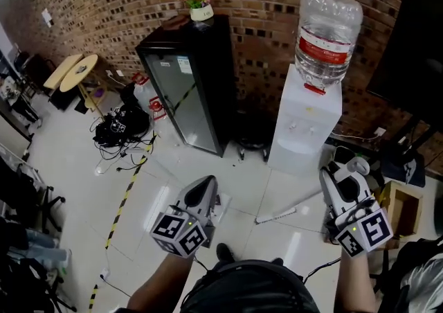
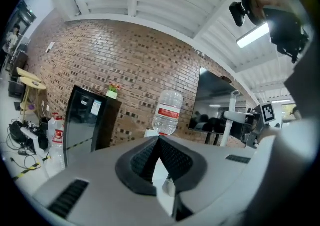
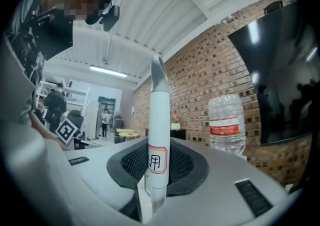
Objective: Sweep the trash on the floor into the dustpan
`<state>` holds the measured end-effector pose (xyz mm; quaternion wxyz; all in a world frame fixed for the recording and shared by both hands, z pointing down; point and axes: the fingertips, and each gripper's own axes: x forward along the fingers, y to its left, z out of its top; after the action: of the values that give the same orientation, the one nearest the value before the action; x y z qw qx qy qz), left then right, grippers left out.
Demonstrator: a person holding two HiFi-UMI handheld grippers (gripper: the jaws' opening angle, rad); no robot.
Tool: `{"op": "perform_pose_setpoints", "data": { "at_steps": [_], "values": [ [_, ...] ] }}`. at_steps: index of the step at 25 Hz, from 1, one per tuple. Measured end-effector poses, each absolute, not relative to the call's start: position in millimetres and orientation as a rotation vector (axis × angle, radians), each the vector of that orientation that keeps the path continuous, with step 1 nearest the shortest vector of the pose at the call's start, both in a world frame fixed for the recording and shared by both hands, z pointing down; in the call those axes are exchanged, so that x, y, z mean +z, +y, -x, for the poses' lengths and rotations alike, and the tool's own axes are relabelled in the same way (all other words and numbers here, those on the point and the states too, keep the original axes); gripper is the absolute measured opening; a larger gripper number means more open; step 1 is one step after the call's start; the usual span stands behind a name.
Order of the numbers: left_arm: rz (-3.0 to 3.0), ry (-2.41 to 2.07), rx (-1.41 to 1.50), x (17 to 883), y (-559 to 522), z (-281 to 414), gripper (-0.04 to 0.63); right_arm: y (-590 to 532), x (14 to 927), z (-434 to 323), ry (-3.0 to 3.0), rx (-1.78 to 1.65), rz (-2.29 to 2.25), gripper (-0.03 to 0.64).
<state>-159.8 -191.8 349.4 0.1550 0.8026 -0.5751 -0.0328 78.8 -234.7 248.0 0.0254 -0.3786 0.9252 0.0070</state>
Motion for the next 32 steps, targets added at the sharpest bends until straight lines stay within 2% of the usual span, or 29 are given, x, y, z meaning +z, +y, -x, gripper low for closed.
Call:
{"op": "perform_pose_setpoints", "data": {
  "at_steps": [10, 18, 25, 32],
  "values": [
    [-2.492, -1.579, -0.032, 274, -206, 87, 0.006, -210, 213, -175, 2.697, 0.022, 1.486, 0.083],
    [-2.524, -1.543, -0.091, 232, -193, 77, 0.005, -171, 191, -212, 2.589, 0.066, 1.615, 0.084],
    [-2.534, -1.490, -0.064, 226, -177, 62, 0.005, -149, 184, -221, 2.587, 0.033, 1.649, 0.083],
    [-2.525, -1.516, -0.058, 221, -159, 78, 0.005, -134, 189, -211, 2.598, 0.011, 1.635, 0.084]
  ]
}}
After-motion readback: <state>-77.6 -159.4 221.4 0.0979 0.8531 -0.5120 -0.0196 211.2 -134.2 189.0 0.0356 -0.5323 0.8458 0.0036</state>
